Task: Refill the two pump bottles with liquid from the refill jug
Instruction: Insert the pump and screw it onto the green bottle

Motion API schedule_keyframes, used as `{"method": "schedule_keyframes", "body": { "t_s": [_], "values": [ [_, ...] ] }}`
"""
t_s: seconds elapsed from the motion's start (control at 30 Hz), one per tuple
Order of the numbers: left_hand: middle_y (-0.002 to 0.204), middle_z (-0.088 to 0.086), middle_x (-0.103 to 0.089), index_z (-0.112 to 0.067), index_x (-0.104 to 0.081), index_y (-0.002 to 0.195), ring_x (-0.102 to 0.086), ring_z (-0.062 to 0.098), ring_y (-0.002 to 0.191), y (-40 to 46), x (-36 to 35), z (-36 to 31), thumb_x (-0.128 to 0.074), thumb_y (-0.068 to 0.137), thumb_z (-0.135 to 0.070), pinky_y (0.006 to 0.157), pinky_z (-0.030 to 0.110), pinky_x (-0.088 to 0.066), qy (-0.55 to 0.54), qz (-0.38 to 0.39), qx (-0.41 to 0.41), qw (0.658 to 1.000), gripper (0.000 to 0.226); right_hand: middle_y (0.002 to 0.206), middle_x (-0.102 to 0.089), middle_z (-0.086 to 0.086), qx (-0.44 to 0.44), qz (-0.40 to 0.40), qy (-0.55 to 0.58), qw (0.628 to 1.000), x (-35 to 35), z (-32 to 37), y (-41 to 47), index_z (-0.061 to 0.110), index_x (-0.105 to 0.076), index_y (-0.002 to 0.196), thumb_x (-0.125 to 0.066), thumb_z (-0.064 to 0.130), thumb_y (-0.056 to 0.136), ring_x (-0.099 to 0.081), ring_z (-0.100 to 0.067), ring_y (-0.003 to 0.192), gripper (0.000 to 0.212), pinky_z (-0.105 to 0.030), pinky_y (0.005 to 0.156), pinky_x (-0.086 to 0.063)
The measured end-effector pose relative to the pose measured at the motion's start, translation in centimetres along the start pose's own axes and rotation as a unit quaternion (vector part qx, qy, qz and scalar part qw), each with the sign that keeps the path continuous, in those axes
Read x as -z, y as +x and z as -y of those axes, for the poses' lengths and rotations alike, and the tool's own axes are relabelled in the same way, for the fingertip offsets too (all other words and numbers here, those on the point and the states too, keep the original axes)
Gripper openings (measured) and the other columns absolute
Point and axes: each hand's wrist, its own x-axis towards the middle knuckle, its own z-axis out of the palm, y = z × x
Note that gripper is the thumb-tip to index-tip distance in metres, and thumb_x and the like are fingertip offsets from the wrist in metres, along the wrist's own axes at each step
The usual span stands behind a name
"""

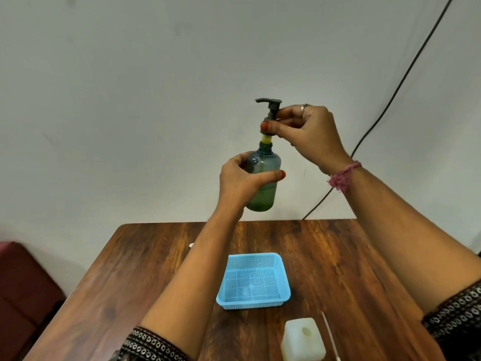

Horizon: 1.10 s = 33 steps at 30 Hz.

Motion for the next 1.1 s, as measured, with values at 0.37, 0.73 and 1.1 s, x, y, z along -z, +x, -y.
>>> {"method": "schedule_keyframes", "body": {
  "t_s": [0.37,0.73,1.1],
  "values": [
    [0.116,-0.003,-0.063,-0.019,-0.058,0.122,-0.059,0.014,0.102,0.4,-1.3,-0.6,-0.088,0.059,-0.032,0.082,0.027,-0.054,0.006,-0.012,-0.01,1.0,0.072,0.086,-0.072,0.003,0.008,0.033,-0.051,0.998,0.9,-1.0,-0.3,0.013,-0.071,0.097,-0.08,0.037,0.071,-0.067,0.0,0.08,0.036,-0.012,0.074,-0.053],
    [0.112,-0.003,-0.063,-0.018,-0.06,0.12,-0.059,0.014,0.101,0.4,-2.5,-0.5,-0.089,0.058,-0.03,0.085,0.032,-0.055,0.007,-0.012,-0.008,1.0,0.07,0.094,-0.072,0.006,-0.054,0.131,-0.029,0.99,2.8,-1.7,0.5,0.015,-0.064,0.109,-0.08,0.038,0.07,-0.067,-0.002,0.089,0.047,-0.016,0.078,-0.052],
    [0.108,-0.005,-0.063,-0.018,-0.058,0.12,-0.06,0.01,0.097,0.5,-3.6,-0.3,-0.089,0.057,-0.032,0.08,0.027,-0.055,0.016,-0.015,-0.01,1.0,0.072,0.091,-0.068,0.003,-0.066,0.095,-0.065,0.991,2.4,-2.9,0.2,0.013,-0.062,0.103,-0.082,0.043,0.066,-0.065,-0.008,0.086,0.051,-0.021,0.076,-0.054]
  ]
}}
